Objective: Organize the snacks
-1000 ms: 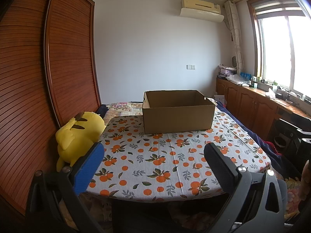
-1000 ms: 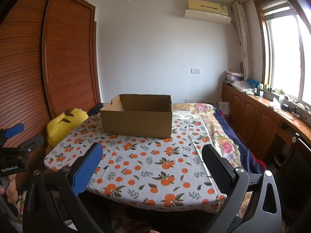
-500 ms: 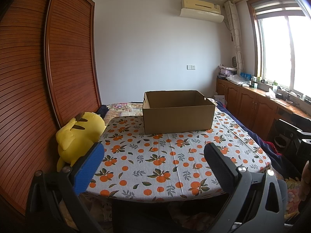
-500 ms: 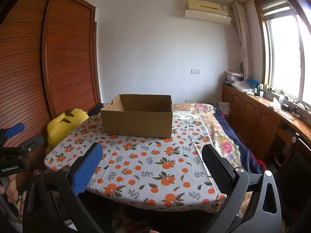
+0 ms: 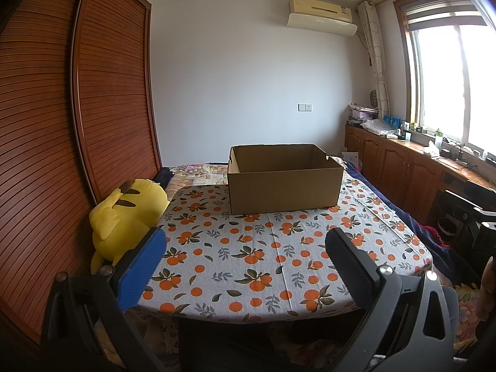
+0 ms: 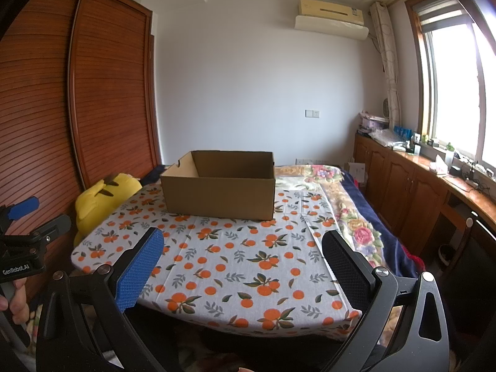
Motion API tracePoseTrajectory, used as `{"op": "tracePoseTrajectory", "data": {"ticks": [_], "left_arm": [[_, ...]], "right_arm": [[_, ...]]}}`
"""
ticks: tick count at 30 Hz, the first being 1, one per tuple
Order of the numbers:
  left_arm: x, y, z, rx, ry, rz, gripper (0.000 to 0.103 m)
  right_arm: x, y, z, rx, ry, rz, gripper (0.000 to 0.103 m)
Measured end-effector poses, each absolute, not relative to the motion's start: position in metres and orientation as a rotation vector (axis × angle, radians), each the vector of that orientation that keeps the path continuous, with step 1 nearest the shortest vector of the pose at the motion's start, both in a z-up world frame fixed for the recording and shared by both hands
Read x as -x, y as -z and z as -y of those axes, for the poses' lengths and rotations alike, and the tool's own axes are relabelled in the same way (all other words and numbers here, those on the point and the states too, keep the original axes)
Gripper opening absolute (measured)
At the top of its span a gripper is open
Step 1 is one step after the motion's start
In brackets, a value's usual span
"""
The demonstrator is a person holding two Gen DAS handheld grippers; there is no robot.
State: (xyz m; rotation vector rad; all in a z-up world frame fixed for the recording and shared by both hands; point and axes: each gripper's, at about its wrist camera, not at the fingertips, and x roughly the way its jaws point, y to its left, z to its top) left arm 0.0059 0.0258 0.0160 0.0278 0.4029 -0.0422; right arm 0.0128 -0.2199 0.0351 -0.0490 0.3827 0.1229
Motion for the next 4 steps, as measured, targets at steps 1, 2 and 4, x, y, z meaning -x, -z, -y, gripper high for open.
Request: {"op": "tracePoseTrajectory", "data": {"ticks": [1,2,4], "left_arm": [[-0.0058,-0.0159,-0.0256,-0.028,0.041,-0.403,0.103],[-0.006,-0.0159,-0.0257,-0.028,0.041,-0.402,0.103],[-0.0057,-0.0161,-0.0259,-0.028,0.041,-0.403,0.103]], "right_arm": [[-0.0128,-0.0351,0.2198,0.05,-0.123,-0.383,0.103],[-0.0126,-0.0352,0.2197,0.05,-0.122,-0.382,0.103],[-0.0128,-0.035,0.2199,0.05,-0.123,-0.382,0.103]]}}
